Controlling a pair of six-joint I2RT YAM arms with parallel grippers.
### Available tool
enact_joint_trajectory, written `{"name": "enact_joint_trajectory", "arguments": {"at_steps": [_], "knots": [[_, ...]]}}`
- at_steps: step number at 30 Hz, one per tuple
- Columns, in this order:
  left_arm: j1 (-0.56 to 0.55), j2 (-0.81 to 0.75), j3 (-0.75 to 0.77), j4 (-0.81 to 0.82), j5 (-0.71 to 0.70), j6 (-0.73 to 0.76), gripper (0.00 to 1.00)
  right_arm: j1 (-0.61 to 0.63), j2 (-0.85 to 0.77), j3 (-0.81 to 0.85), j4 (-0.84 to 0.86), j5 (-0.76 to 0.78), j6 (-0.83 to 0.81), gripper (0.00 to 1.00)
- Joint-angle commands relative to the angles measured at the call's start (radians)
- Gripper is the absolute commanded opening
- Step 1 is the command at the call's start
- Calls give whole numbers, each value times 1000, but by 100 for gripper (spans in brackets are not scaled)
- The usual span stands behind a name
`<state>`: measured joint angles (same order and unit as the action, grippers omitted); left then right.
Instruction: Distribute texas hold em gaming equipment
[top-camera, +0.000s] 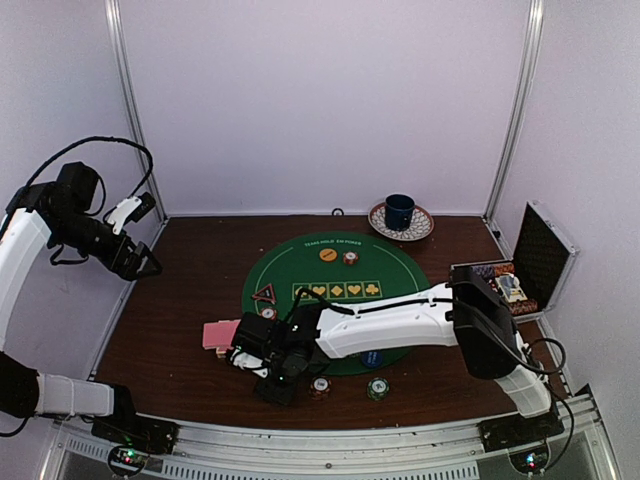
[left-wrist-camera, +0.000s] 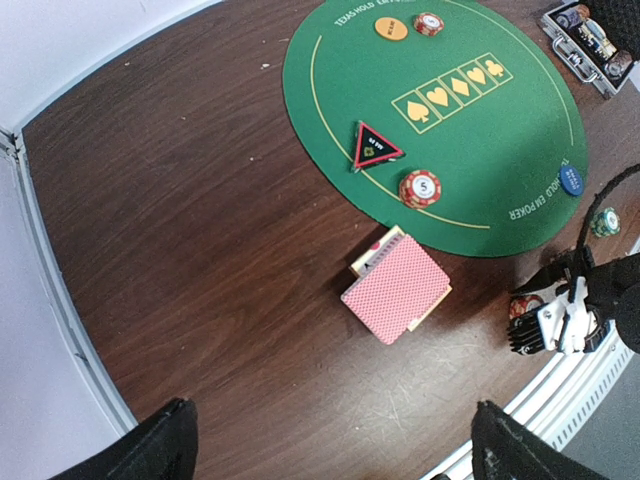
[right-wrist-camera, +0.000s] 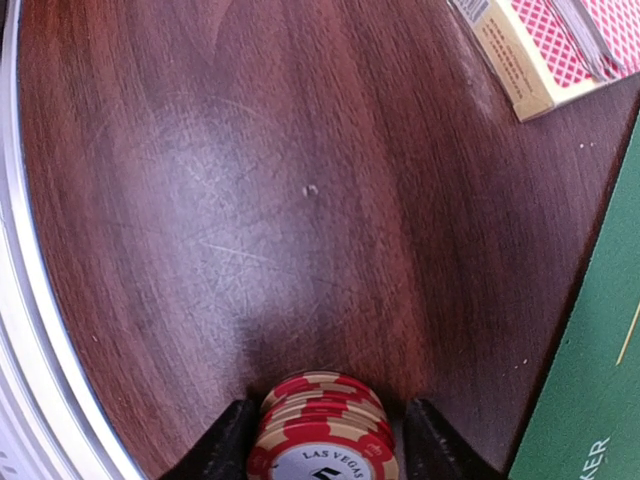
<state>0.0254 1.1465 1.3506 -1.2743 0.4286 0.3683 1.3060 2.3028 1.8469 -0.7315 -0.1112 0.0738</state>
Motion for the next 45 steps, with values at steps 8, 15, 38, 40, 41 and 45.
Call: {"name": "enact_joint_trajectory", "arguments": {"at_steps": [8,15,38,40,41,45], "knots": [[7,1,22,2,23,-2,98,-2,-43,36,-16,-4,-10,42],[7,0,24,2,23,-2,98,-3,-82,65,-50,7,-22,42],[7,3,30,3,25,-1,98,-252,-337,-368,70,31,109,31],[7,5,33,2,27,-2,98,-258,-333,-394,84,34,117,31],[7,8,34,2,28,-3,97,-263,-331,-406,91,33,120,31],[6,8,38,2,32,-6,98,-282,-330,-443,119,30,134,31]]}}
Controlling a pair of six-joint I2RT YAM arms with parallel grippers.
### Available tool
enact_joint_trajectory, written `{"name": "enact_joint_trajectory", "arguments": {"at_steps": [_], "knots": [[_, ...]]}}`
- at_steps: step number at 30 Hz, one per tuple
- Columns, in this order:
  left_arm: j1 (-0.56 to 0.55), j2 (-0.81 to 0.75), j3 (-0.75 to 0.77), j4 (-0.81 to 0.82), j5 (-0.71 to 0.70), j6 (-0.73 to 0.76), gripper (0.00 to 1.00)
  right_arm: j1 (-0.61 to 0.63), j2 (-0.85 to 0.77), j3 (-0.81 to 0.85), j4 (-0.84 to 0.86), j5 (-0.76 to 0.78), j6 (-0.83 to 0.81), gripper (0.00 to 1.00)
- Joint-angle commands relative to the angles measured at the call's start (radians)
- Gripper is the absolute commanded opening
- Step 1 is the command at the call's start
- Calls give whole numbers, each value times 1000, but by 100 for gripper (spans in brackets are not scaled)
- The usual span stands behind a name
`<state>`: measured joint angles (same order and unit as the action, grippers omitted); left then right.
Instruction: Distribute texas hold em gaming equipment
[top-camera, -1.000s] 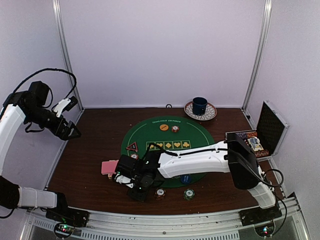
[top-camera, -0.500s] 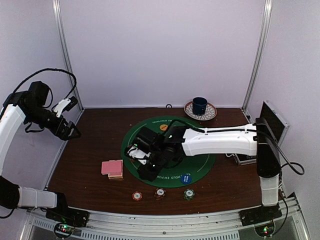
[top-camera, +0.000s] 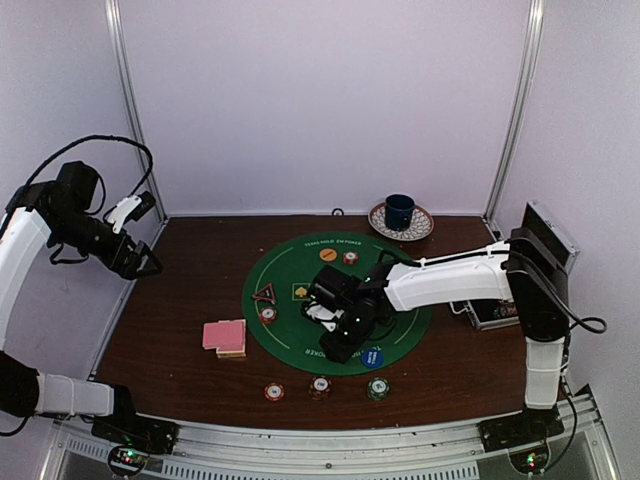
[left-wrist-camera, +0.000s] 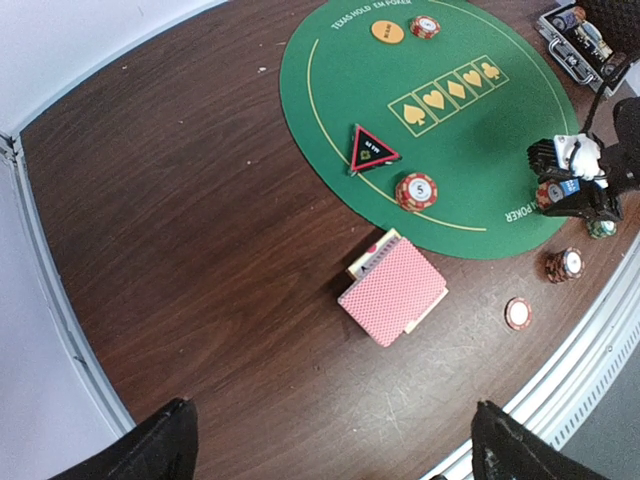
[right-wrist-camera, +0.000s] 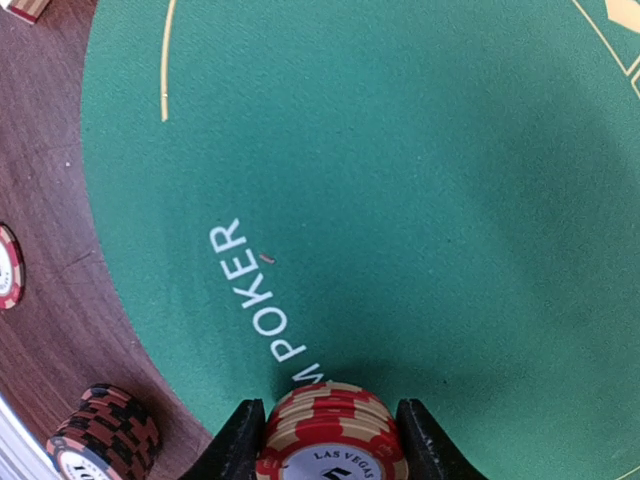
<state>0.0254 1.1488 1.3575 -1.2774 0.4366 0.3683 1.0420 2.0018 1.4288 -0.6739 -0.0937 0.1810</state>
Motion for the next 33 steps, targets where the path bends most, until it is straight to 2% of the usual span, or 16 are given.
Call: {"name": "enact_joint_trajectory", "arguments": {"at_steps": [1,11,17,20,28,33], "knots": [[6,5,31,5,24,-5,98,-21,-30,-32,66,12,28,31],[6,6,29,1,26,-5,98,-42,-18,-59,86,13,34,32],[7,1,29,-5,20,3,98,-42,-16,-57,76,11,31,61],[6,-3,24,-6,20,3,98,-42,-32,-48,57,23,27,69],[6,-4,26,-6,21,3,98,-34,-168,-26,-33,73,32,70],[6,-4,30,-6,20,4,98,14,-261,-89,-122,89,72,72]]}}
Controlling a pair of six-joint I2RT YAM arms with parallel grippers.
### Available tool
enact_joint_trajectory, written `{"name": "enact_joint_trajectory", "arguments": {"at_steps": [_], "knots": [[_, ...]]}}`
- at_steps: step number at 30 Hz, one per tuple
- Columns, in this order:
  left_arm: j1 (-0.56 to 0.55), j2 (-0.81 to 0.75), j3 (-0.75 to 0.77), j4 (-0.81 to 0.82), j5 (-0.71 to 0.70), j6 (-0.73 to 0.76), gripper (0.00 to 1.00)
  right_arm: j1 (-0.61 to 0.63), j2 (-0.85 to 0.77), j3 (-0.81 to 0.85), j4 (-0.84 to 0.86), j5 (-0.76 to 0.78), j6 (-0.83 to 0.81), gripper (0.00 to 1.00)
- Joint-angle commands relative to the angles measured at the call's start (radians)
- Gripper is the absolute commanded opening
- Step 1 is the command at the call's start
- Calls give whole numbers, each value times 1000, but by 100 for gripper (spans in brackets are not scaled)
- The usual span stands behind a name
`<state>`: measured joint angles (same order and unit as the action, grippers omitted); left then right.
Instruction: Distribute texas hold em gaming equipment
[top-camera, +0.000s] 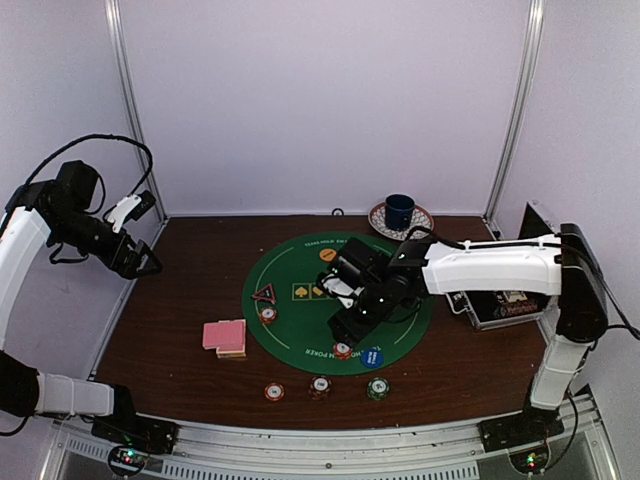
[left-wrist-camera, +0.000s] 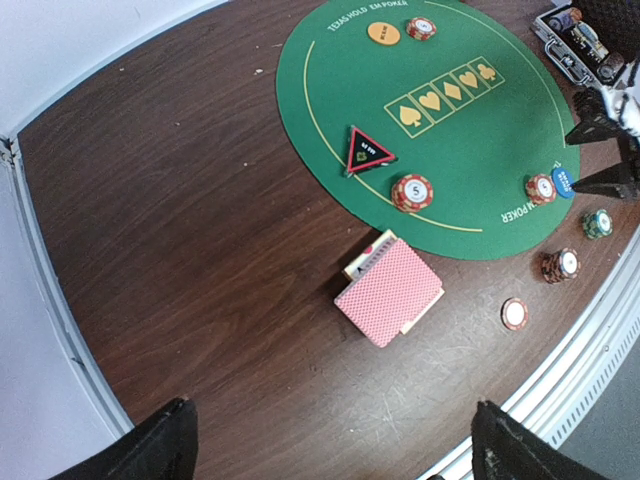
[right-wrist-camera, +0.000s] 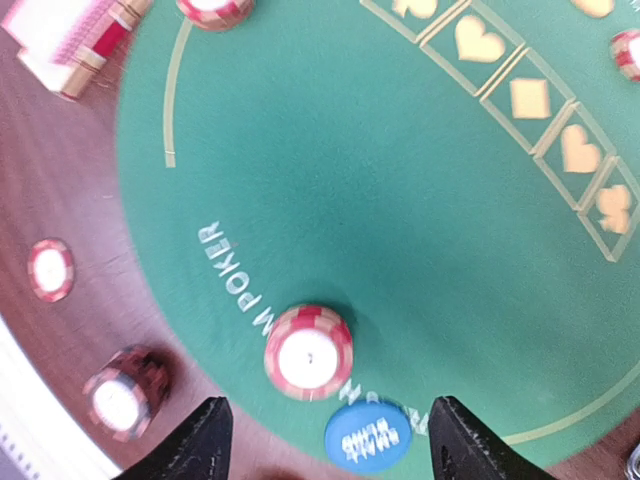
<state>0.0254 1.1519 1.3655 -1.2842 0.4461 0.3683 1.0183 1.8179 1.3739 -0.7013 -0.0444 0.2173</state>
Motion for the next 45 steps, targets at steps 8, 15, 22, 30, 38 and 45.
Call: {"name": "enact_joint_trajectory", "arguments": {"at_steps": [8,15,22,30,38,45], "knots": [[6,0,27,0,21,1,98,100,-146,-186,-157,12,139,79],[6,1,32,-4,20,0,98,114,-135,-255,-91,-7,172,80],[7,0,31,-7,19,3,98,135,-123,-267,-57,-36,176,79],[6,4,35,-6,24,1,98,146,-115,-292,-45,-34,186,75],[7,-1,34,-7,20,1,98,146,-109,-296,-42,-29,181,63],[6,1,37,-6,21,0,97,147,-107,-303,-45,-37,179,60]]}}
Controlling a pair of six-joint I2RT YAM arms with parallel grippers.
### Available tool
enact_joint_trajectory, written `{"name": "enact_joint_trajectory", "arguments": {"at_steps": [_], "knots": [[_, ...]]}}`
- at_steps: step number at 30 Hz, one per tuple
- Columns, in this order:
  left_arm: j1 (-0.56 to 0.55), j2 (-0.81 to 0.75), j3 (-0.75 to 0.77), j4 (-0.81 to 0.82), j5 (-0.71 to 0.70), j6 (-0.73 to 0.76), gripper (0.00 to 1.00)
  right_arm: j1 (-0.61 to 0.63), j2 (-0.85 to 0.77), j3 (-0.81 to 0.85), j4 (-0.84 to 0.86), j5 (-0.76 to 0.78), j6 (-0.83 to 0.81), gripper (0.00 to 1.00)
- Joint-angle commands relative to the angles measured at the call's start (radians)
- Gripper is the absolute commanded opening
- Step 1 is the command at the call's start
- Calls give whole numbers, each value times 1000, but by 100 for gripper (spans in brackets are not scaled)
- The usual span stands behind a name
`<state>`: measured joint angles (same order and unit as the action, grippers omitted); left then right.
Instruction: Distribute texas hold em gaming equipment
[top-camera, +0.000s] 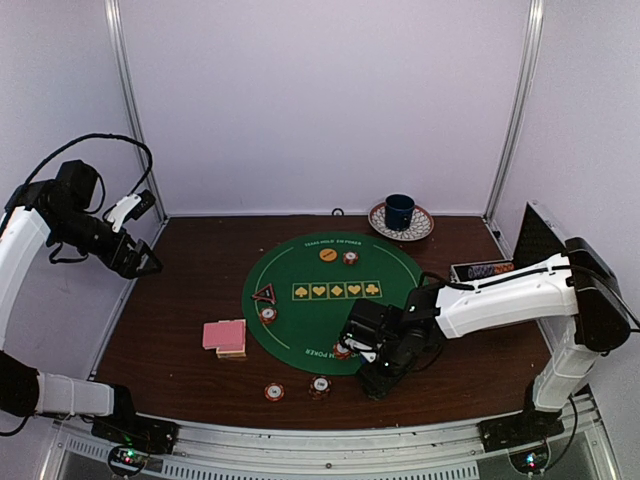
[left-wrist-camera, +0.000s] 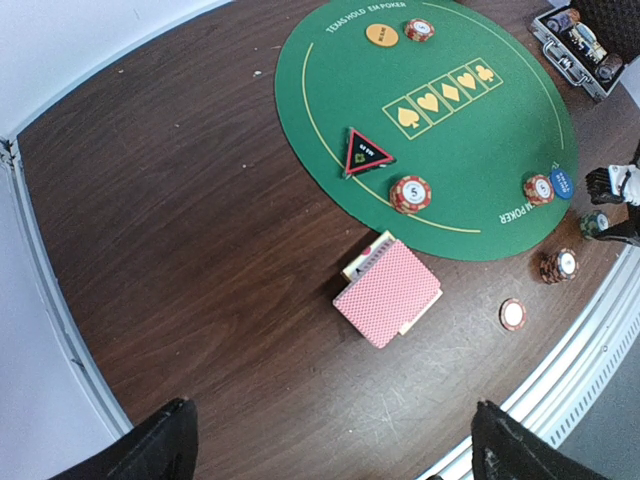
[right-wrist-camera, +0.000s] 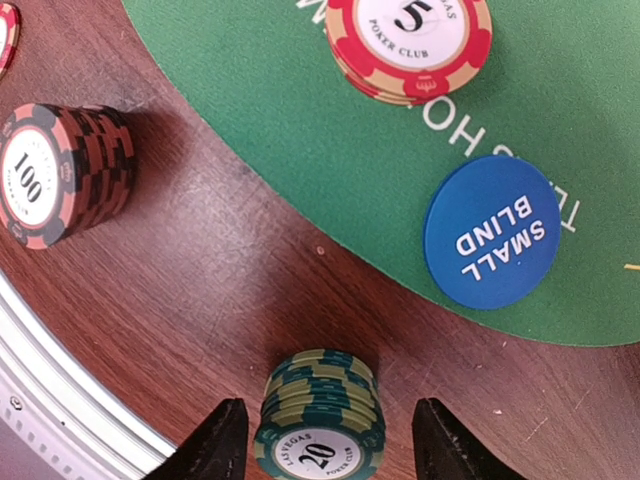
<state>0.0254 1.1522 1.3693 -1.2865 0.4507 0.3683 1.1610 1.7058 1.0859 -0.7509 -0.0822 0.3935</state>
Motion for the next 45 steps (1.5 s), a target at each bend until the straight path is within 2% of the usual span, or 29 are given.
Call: {"name": "enact_joint_trajectory", "arguments": {"at_steps": [1,7,16,26,31,35,45], "knots": [[6,0,34,-5,16,1,98,4,6,-17,6,-1,4,60],[7,-1,37,-4,16,0,98,5,9,-23,8,0,1,59],[6,-3,42,-8,17,0,98,7,-19,5,-25,9,-6,42],[6,0,40,-10,23,-3,98,5,-54,127,-153,61,-33,29],[6,0,39,-8,22,0,98,-51,-12,258,-185,118,-61,29],[7,3,34,-8,22,1,98,-159,76,412,-161,140,-84,28],[5,6,40,-8,29,3,98,-435,460,886,-124,176,-142,26]]}}
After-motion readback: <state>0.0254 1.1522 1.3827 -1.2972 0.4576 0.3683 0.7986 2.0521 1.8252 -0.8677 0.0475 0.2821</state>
